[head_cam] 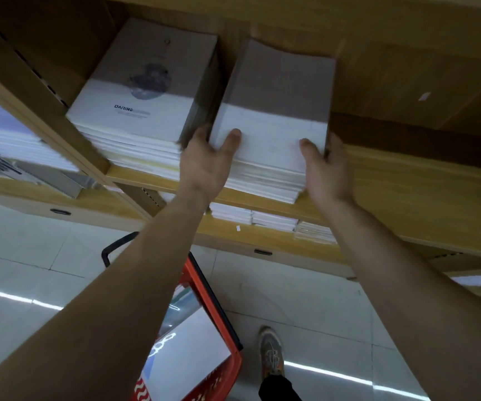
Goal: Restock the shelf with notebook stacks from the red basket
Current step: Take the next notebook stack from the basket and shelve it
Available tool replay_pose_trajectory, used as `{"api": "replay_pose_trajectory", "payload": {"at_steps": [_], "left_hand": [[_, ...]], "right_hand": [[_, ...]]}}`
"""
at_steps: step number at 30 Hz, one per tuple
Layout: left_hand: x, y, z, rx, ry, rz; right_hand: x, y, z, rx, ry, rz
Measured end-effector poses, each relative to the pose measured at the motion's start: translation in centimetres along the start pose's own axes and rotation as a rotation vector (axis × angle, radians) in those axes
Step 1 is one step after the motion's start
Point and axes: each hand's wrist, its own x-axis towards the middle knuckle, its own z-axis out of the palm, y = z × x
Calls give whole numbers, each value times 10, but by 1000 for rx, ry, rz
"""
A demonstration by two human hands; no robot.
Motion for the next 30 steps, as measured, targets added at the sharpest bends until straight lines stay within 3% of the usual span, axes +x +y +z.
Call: {"api": "replay_pose_trajectory", "payload": {"at_steps": [6, 11, 16, 19, 25, 30], "left_hand": [[2, -9, 4, -169, 41, -66], [7, -16, 2, -102, -25, -39], [3, -9, -10, -95, -126, -86], [-9, -6, -22, 61, -182, -76], [-10, -19, -32, 236, -205, -32], [0, -35, -21, 167, -144, -14]], "right_hand": [[-11, 4, 26, 2, 112, -37], [-8, 8, 25, -92, 110, -76], [-8, 2, 15, -85, -3, -4], [-21, -8, 10, -112, -50, 41], [-33, -17, 4, -201, -66, -59], [-24, -4, 5, -350, -119, -147]]}}
